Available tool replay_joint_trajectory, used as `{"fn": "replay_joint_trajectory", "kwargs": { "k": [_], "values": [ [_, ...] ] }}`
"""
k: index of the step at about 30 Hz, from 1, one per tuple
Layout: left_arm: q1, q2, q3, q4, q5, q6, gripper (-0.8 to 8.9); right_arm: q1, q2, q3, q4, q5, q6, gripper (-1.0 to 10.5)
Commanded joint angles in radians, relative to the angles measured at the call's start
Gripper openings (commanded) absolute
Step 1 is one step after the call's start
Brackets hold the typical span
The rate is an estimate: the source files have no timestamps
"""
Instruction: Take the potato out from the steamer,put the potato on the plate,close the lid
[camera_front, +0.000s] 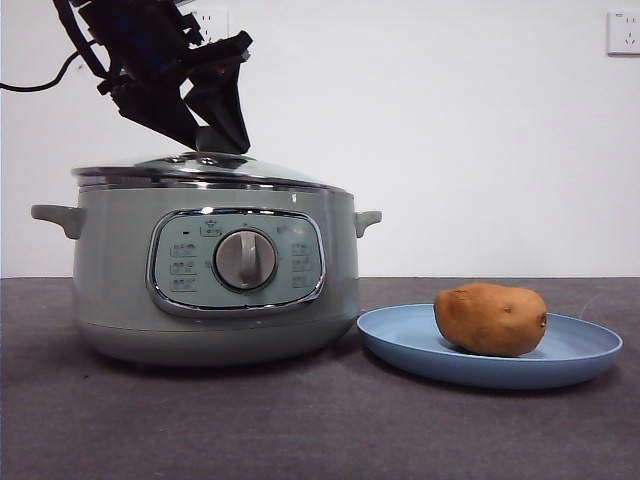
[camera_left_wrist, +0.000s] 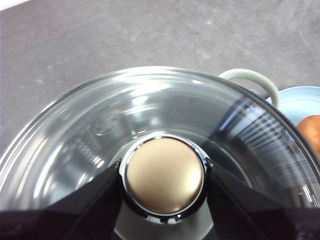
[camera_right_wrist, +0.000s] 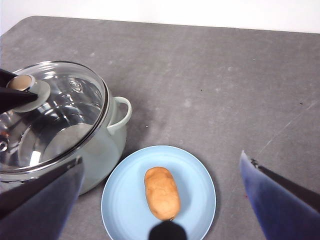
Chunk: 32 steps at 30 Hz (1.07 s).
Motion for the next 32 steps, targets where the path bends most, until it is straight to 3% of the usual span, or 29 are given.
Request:
{"fn": "replay_joint_trajectory", "kwargs": {
  "k": [1,12,18,32],
  "values": [
    [0.002,0.05,0.0,0.001,0.023,-0.008,-0.09,0.0,-0.002,-0.005,0.005,-0.002,0.003,5.3],
    [0.003,0.093,0.0,-0.044,0.019,-0.053,0.14,0.0,-0.002,-0.005,0.004,-0.008,0.003,5.3],
    [0.01,0.093,0.002,-0.063,0.018,-0.101,4.76,0.0,-0.002,-0.005,0.004,-0.008,0.003,5.3],
    [0.009,-0.039,0.088,-0.04,0.017,-0.104,4.76,0.0,-0.002,-0.005,-0.023,-0.008,0.003,5.3]
  ]
}}
